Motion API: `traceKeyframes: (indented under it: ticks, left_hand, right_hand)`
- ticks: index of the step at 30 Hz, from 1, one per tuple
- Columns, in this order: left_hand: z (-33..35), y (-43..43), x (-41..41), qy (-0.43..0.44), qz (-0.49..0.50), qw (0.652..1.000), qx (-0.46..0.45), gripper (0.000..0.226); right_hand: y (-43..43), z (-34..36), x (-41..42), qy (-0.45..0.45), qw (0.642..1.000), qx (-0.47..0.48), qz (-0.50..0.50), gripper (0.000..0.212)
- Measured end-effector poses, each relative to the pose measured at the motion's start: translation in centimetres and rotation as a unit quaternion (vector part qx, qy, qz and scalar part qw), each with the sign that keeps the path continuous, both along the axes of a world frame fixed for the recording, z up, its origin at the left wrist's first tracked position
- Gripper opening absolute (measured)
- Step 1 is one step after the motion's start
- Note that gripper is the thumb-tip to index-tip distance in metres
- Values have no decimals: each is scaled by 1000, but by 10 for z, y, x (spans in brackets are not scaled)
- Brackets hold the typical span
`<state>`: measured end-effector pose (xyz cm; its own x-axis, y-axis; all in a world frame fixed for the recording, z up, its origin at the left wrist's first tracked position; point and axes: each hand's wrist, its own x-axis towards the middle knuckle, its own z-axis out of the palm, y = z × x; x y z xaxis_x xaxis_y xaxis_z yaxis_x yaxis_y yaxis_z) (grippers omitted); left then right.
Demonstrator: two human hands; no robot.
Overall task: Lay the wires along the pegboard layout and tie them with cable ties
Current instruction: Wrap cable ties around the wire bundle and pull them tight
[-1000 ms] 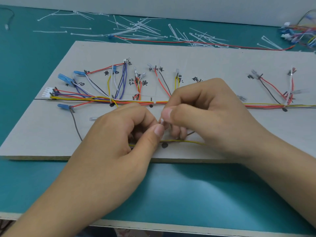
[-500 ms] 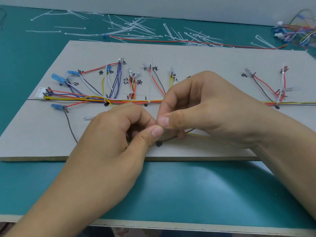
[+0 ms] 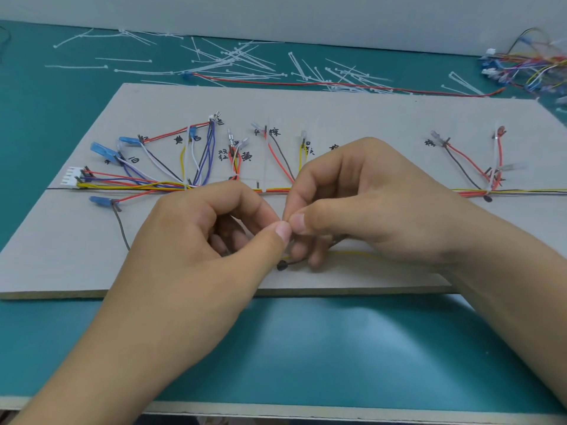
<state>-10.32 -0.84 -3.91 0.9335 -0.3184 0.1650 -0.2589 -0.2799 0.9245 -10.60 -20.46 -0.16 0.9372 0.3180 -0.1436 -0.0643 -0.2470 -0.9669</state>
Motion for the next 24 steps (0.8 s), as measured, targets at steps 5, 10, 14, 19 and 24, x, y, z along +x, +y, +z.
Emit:
traceKeyframes:
  ticks: [5, 10, 14, 19, 24]
  left_hand:
    - [1, -5, -1, 4, 14, 1000, 7, 33]
    - [4, -10, -5, -16, 18, 999, 25, 23]
    - [6, -13, -5, -1, 9, 999, -35, 14]
    - [10, -17, -6, -14, 2, 998, -56, 22]
    - [10, -23, -8, -24, 37, 998, -48, 26]
  right_hand:
    - [1, 2, -1, -4, 1000, 17, -2, 20]
    - [-2, 1, -1, 8, 999, 51, -7, 22]
    - [-2, -1, 0, 10, 996, 86, -8, 20]
    - [-2, -1, 2, 4, 994, 111, -11, 18]
    - [-1, -2, 3, 2, 993, 119, -6, 19]
